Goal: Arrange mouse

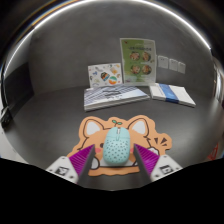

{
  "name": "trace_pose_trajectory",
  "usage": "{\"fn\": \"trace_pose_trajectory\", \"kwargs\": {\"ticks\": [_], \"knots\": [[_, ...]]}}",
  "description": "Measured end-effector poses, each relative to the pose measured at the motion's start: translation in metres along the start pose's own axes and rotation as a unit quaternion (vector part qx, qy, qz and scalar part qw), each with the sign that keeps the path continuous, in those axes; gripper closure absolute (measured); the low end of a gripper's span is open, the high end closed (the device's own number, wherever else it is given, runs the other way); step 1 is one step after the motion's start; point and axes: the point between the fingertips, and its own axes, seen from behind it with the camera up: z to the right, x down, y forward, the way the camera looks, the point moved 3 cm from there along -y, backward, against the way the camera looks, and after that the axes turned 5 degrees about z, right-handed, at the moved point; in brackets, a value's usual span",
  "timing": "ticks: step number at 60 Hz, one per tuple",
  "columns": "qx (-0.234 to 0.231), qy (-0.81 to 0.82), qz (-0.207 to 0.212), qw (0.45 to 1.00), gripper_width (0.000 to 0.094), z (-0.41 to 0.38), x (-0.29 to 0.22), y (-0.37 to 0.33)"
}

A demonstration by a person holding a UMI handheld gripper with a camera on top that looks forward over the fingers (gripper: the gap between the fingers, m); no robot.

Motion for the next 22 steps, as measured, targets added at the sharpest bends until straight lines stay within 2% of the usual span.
{"fn": "trace_pose_trajectory", "kwargs": {"ticks": [2,4,14,19,22], "knots": [[-0.005,-0.001,0.003,1.0,0.0036,-0.001,-0.001,-0.009],[-0.008,-0.003,0.008,1.0,0.0106,-0.004,-0.002,-0.021],[-0.038,0.033,0.014,0.999,0.0085,0.004,0.002,-0.101],[-0.016,0.046,0.002,0.999,0.0081,0.031,0.015,-0.135],[0.02,0.037,-0.004,0.999,0.0081,0.053,0.024,-0.147]]}}
